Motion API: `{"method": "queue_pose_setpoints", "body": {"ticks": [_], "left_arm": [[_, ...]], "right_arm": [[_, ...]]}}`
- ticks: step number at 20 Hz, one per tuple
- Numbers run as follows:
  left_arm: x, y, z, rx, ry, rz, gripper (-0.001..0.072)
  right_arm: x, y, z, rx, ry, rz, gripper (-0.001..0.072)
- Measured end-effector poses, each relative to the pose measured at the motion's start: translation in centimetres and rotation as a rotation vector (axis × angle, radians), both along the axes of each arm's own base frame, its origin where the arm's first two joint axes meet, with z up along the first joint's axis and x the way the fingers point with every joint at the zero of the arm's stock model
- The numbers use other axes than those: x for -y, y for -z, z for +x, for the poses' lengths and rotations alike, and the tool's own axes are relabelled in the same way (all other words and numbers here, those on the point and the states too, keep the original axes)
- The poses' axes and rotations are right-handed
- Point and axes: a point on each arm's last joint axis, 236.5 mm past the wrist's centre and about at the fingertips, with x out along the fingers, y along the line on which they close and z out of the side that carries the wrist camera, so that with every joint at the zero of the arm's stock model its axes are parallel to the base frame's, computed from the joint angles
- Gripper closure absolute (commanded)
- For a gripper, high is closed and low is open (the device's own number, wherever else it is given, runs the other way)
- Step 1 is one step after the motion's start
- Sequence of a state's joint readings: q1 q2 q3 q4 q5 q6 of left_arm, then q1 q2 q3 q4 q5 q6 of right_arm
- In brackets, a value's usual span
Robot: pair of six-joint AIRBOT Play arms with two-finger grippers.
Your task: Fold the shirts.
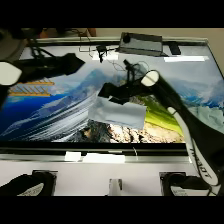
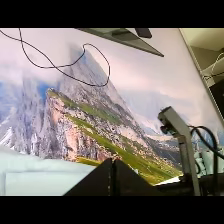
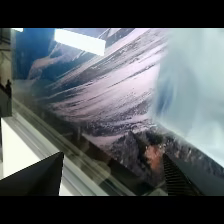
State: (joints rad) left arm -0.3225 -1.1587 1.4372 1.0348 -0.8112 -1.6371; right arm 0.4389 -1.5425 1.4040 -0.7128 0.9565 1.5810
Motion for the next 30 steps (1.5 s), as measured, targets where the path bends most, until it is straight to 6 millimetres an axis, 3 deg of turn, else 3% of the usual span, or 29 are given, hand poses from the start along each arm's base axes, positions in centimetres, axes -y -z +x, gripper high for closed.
{"method": "queue_pose_setpoints", "body": {"ticks": [2,4,6,9,11,13,16,20,21,22,23,25,27,30], "left_arm": [[-1.8,-0.7,-1.1,0.003,-0.014,0.036,0.0680],[-3.0,-0.6,-1.8,-0.008,-0.021,0.078,0.0679],[-3.7,-0.3,-2.2,-0.017,-0.025,0.110,0.0679],[-4.3,0.0,-2.5,-0.023,-0.032,0.138,0.0679],[-4.5,0.1,-2.6,-0.027,-0.033,0.148,0.0679],[-4.7,0.2,-2.6,-0.031,-0.034,0.154,0.0678],[-4.7,0.3,-2.7,-0.033,-0.034,0.158,0.0678],[-4.8,0.5,-2.8,-0.038,-0.033,0.162,0.0678],[-4.8,0.5,-2.8,-0.039,-0.032,0.162,0.0678],[-4.8,0.5,-2.8,-0.040,-0.032,0.163,0.0678],[-4.7,0.5,-2.8,-0.042,-0.031,0.163,0.0678],[-4.7,0.6,-2.9,-0.043,-0.031,0.164,0.0678],[-4.7,0.6,-2.9,-0.043,-0.030,0.164,0.0678],[-4.8,0.6,-2.9,-0.042,-0.029,0.166,0.0678]], "right_arm": [[-0.3,1.5,-0.3,-0.029,-0.015,-0.015,0.0089],[1.7,1.8,-0.5,-0.033,-0.040,-0.067,0.0089],[6.0,1.7,-0.4,-0.022,-0.052,-0.156,0.0075],[15.8,2.8,0.4,-0.058,0.016,-0.327,0.0077],[21.5,4.8,0.1,-0.139,0.099,-0.381,0.0081],[24.7,7.2,-0.9,-0.226,0.170,-0.383,0.0103],[25.6,10.9,-1.8,-0.319,0.229,-0.342,0.0104],[23.8,14.8,-2.7,-0.404,0.205,-0.308,0.0109],[23.1,15.5,-2.9,-0.413,0.190,-0.305,0.0182],[22.4,16.2,-3.0,-0.415,0.178,-0.309,0.0500],[21.9,16.5,-2.8,-0.406,0.176,-0.309,0.0675],[21.2,16.8,-2.2,-0.385,0.177,-0.305,0.0687],[21.1,15.8,-0.5,-0.330,0.189,-0.291,0.0688],[24.1,11.4,3.4,-0.225,0.243,-0.265,0.0688]]}}
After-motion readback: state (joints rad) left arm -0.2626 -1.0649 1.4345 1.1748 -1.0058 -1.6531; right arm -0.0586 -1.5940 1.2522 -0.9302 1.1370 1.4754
